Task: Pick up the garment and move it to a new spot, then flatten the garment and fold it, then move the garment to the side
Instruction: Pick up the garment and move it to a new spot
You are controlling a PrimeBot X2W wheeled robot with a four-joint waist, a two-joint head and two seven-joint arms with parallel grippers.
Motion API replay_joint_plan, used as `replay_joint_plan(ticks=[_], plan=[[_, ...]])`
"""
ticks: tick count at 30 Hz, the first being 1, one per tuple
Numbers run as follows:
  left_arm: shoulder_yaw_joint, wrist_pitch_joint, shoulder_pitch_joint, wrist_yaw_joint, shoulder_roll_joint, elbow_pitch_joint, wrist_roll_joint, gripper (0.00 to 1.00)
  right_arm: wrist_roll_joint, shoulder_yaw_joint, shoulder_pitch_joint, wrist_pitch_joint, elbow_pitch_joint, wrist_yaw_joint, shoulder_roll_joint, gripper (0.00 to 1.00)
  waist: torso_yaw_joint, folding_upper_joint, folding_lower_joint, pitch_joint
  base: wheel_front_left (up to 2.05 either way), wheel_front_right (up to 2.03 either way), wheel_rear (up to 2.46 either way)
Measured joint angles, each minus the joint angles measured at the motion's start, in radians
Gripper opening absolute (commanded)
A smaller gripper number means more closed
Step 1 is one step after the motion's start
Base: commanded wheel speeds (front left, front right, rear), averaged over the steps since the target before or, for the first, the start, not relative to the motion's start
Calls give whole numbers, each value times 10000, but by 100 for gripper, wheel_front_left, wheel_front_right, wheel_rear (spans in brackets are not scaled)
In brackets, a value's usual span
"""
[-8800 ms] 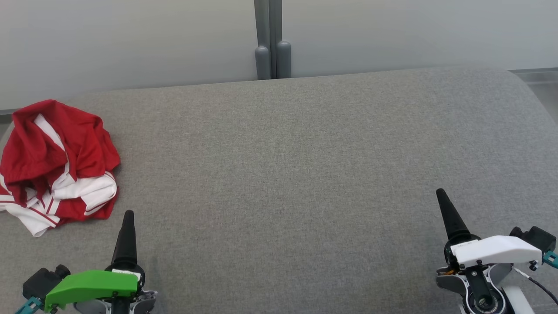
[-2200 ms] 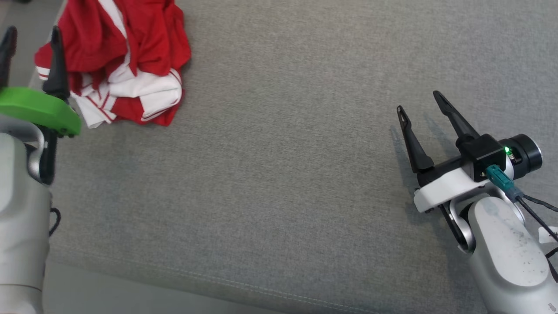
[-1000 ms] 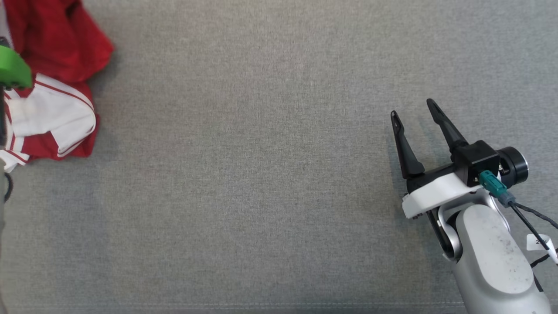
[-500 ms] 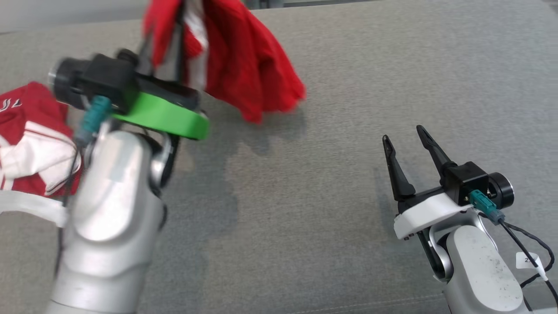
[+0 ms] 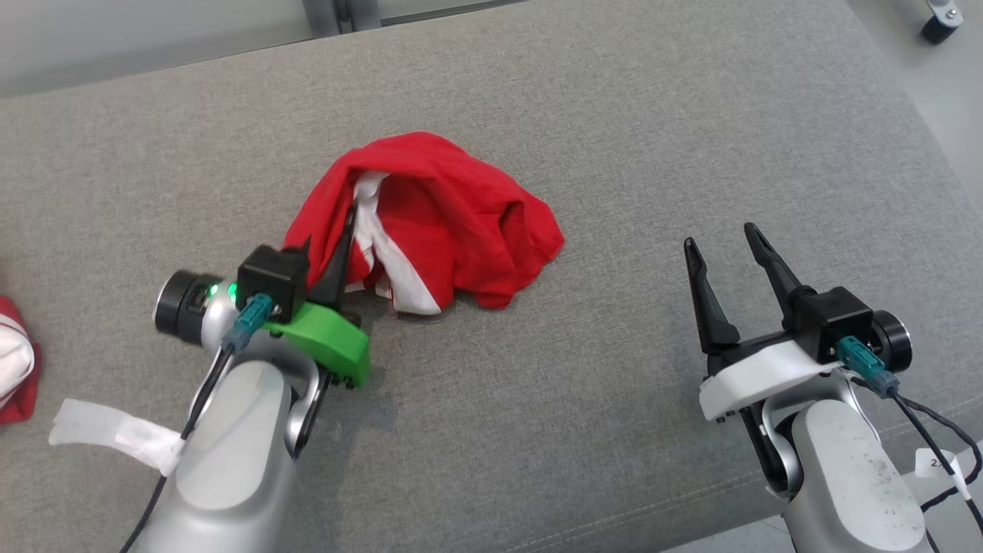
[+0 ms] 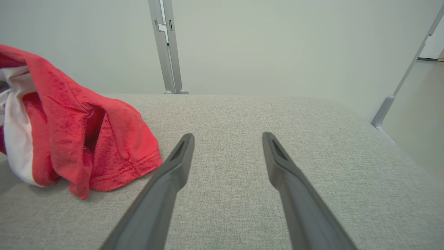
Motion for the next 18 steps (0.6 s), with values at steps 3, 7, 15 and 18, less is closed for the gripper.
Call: replay_joint_plan(ticks=[3, 7, 15, 18], plan=[[192, 0, 443, 54, 199, 746, 138, 0, -2, -75, 75, 0, 10, 0, 13, 100, -126, 0, 0, 0, 0, 0, 0], [514, 0, 770, 100, 251, 1375, 127, 100, -6, -128, 146, 0, 40, 0, 31, 100, -41, 0, 0, -87, 0, 0, 0], [1402, 0, 1785, 257, 86, 842, -23, 100, 0, -38, 185, 0, 94, 0, 58, 100, 238, 0, 0, -476, 0, 0, 0], [1712, 0, 2337, 355, -13, 219, 10, 100, 2, -13, 320, 0, 128, 0, 61, 100, 338, 0, 0, -696, 0, 0, 0]])
